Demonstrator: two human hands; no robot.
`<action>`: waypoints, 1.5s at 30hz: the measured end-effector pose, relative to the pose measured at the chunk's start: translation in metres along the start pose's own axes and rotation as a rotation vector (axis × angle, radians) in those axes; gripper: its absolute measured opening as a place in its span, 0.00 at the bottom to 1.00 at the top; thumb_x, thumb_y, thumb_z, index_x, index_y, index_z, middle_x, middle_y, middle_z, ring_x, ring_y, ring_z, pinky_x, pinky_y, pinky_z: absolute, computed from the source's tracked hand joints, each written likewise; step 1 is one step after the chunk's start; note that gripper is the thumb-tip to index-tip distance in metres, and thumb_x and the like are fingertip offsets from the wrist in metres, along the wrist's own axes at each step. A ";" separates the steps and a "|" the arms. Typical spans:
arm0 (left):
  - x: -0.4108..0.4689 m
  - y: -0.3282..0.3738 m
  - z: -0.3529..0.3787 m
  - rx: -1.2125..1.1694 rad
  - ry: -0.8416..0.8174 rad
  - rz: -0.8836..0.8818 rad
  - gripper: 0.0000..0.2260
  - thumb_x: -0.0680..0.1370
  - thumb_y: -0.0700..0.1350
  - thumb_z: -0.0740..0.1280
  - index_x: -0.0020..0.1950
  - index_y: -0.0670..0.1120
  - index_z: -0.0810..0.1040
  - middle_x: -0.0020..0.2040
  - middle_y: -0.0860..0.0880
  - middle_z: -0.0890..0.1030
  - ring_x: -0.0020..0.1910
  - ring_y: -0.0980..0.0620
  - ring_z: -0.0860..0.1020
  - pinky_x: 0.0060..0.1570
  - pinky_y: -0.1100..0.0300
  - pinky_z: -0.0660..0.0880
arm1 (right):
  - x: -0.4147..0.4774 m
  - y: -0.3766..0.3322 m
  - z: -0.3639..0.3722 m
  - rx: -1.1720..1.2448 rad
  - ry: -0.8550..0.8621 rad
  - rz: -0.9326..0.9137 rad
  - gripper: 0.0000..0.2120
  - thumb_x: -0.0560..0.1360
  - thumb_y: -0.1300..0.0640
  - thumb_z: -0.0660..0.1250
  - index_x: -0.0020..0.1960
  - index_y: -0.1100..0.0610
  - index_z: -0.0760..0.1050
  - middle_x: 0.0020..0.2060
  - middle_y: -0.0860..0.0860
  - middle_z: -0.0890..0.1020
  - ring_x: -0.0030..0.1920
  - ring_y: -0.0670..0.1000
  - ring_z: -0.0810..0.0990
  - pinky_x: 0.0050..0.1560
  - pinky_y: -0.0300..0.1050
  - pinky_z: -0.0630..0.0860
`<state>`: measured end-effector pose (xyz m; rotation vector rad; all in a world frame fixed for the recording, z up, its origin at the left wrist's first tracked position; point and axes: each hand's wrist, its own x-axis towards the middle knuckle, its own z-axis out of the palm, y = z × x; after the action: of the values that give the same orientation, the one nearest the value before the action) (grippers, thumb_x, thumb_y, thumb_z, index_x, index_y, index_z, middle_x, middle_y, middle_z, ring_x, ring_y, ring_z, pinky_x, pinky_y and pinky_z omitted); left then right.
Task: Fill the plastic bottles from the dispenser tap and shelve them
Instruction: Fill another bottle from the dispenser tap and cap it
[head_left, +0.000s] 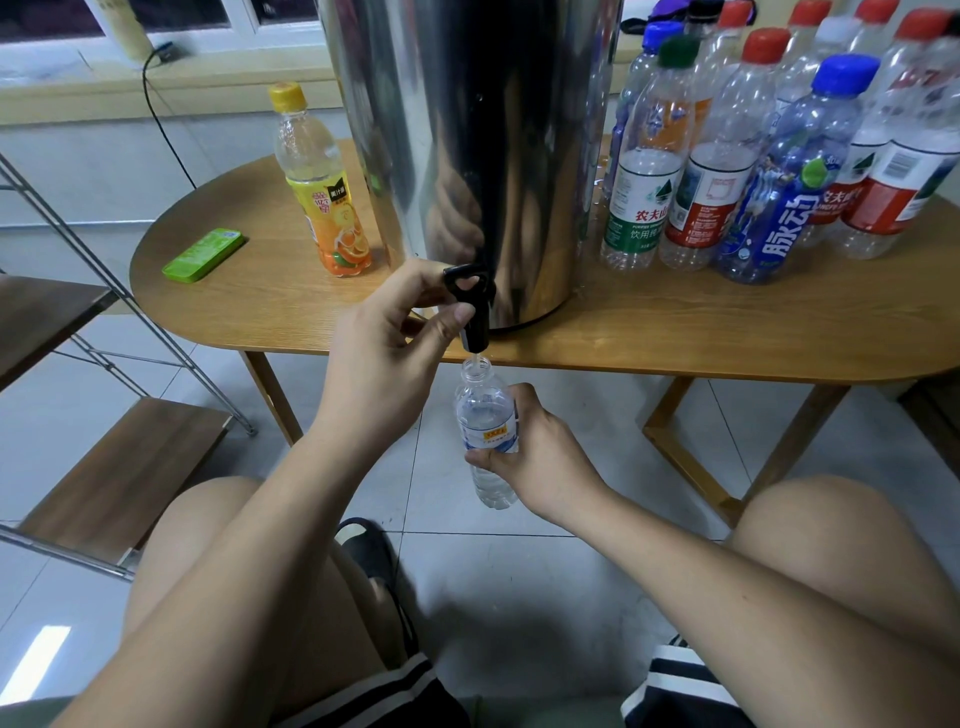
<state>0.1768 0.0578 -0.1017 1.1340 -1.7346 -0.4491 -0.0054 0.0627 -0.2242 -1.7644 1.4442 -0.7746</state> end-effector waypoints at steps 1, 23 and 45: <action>0.000 0.000 0.000 0.000 0.000 -0.001 0.08 0.85 0.42 0.72 0.63 0.47 0.83 0.54 0.54 0.87 0.57 0.53 0.85 0.57 0.42 0.81 | 0.000 0.000 0.000 0.001 -0.001 0.000 0.28 0.75 0.50 0.81 0.64 0.48 0.67 0.58 0.47 0.83 0.54 0.49 0.81 0.46 0.33 0.73; 0.000 0.002 0.000 -0.005 0.000 -0.008 0.08 0.85 0.42 0.72 0.63 0.46 0.83 0.54 0.54 0.87 0.58 0.53 0.85 0.56 0.44 0.81 | 0.000 -0.001 -0.001 0.004 -0.009 -0.001 0.28 0.75 0.50 0.81 0.65 0.49 0.67 0.59 0.47 0.82 0.55 0.49 0.81 0.47 0.36 0.74; 0.000 0.001 0.000 -0.022 0.001 -0.004 0.07 0.84 0.41 0.73 0.63 0.47 0.83 0.54 0.55 0.86 0.59 0.55 0.85 0.56 0.44 0.81 | 0.001 0.001 0.000 -0.007 0.001 -0.001 0.28 0.75 0.49 0.81 0.64 0.49 0.66 0.59 0.48 0.82 0.56 0.51 0.81 0.50 0.44 0.76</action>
<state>0.1761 0.0584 -0.1011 1.1217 -1.7228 -0.4693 -0.0055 0.0619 -0.2253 -1.7700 1.4485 -0.7721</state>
